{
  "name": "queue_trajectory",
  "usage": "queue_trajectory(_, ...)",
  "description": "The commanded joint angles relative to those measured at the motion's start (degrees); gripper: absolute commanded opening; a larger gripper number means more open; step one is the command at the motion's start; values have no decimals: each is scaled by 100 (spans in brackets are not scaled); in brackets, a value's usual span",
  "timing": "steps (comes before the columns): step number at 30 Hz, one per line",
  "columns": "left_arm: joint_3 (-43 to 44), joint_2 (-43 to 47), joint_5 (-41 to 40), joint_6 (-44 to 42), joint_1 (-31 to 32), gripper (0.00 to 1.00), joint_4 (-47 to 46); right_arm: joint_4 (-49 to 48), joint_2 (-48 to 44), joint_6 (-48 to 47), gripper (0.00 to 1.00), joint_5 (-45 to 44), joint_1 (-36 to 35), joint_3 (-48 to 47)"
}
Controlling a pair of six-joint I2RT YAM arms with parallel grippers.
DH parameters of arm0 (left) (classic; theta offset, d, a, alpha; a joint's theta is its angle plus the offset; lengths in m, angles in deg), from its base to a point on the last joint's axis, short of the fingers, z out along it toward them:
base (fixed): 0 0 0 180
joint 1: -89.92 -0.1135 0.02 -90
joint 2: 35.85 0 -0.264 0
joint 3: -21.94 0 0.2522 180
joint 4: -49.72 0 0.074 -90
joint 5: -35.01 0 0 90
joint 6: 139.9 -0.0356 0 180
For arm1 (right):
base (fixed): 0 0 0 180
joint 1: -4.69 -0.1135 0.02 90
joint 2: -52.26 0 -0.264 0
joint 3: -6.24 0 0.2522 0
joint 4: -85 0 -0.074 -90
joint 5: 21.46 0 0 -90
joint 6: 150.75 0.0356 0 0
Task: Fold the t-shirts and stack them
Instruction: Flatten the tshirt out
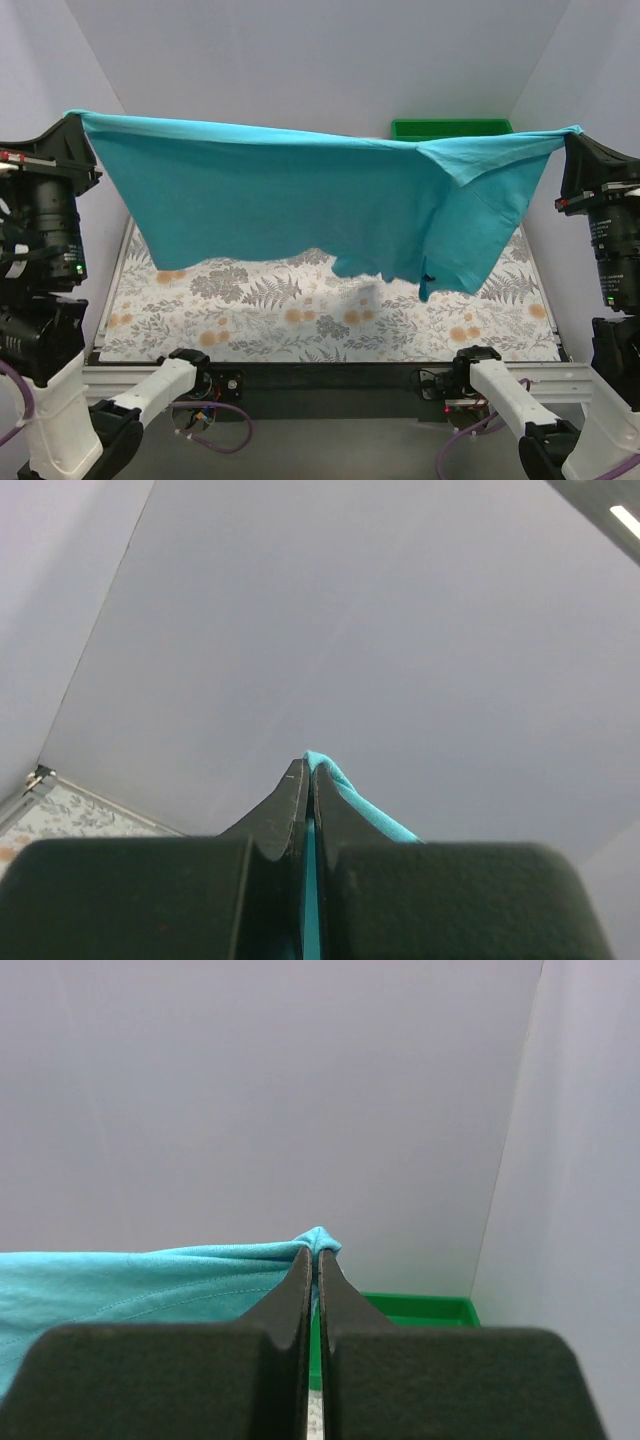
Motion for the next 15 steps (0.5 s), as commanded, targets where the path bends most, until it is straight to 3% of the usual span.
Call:
queue_trajectory(1,-76,35,-569,-519,182,0,-164,-292,114,-516,1,-51,27,-220)
queue_trajectory(8,-980,-193,-851,-739,297,0,-226,-29,798,-754,1,793,19,-327)
queue_trajectory(15,-2781,-992,-1036,-942,26,0,-1025,-169,1897,-684,1,1461,27,639)
